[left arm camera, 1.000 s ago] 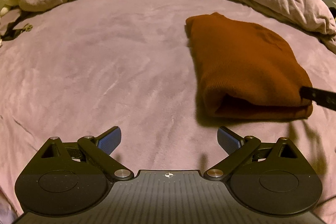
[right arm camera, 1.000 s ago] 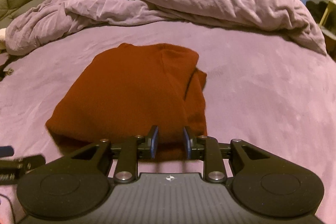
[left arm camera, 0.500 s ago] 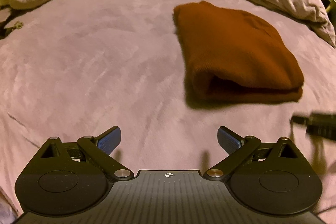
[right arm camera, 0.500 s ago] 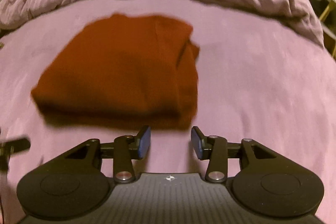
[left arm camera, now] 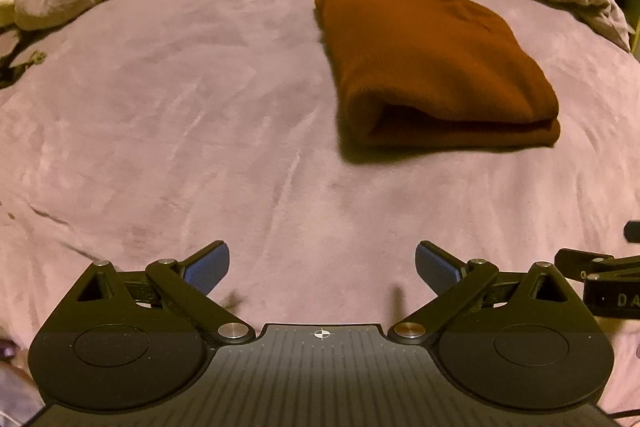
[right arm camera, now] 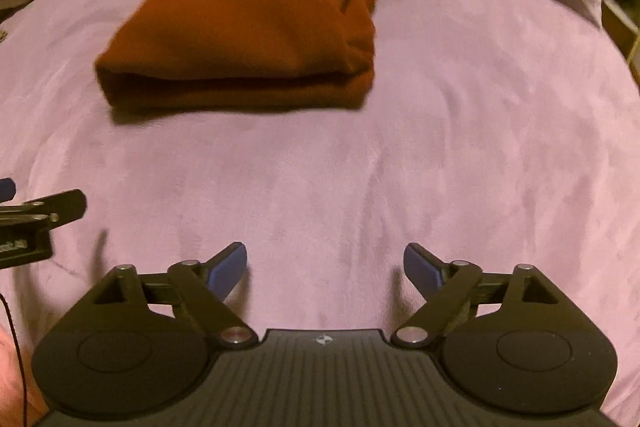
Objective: Fold small clothes
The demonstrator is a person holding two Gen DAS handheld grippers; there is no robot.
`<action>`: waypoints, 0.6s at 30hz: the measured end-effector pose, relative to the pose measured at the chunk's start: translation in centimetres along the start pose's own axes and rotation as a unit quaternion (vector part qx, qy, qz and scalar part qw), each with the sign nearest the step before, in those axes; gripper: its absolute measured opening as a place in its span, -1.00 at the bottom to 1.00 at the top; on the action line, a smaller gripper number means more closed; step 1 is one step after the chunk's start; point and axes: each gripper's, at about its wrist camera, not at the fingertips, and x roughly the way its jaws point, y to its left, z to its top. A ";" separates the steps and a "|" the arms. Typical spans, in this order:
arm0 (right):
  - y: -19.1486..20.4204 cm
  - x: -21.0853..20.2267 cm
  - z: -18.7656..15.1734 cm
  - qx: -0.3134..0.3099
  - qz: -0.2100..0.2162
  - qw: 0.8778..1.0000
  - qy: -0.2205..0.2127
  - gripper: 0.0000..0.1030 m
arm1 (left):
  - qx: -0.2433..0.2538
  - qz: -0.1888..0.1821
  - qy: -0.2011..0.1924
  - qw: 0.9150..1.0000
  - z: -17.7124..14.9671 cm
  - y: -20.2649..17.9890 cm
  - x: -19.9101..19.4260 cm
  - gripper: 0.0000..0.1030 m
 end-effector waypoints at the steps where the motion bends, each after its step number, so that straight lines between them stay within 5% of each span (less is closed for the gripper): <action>1: 0.4 -0.5 0.0 -0.007 0.000 1.000 -0.006 0.80 | -0.002 -0.001 -0.002 1.000 0.0 0.1 -0.3 0.99; 3: 1.2 -1.4 0.1 -0.018 0.006 1.000 -0.016 0.92 | -0.005 0.001 -0.006 1.000 0.1 0.3 -0.8 1.00; 18: 1.8 -3.8 0.9 -0.004 -0.006 0.999 -0.039 0.92 | 0.003 0.012 -0.019 1.000 0.5 0.7 -2.3 1.00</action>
